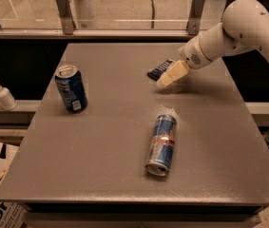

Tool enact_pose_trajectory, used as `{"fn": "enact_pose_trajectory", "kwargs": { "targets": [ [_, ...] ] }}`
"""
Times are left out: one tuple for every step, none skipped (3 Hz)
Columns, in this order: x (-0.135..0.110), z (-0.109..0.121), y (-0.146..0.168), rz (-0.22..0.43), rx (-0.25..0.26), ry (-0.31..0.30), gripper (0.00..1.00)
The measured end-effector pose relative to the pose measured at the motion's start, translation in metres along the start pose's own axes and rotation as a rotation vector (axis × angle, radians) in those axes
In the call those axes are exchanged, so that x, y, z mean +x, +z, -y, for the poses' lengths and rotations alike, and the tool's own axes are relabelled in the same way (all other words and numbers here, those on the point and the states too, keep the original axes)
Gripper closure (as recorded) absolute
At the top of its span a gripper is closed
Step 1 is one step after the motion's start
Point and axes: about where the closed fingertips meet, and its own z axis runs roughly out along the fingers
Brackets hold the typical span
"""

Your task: Move rxbar blueberry near pepsi can

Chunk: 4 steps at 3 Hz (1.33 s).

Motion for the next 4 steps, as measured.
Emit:
{"fn": "enact_pose_trajectory", "kwargs": {
  "targets": [
    [0.0009,0.0035,0.0034,0.005,0.019,-0.009,0.18],
    [0.0016,0.005,0.0041,0.009,0.028,-0.007,0.41],
    [0.0036,0.0039,0.0049,0.012,0.031,-0.002,0.64],
    [0.004,0.0044,0.0017,0.017,0.038,-0.001,0.88]
  ]
}}
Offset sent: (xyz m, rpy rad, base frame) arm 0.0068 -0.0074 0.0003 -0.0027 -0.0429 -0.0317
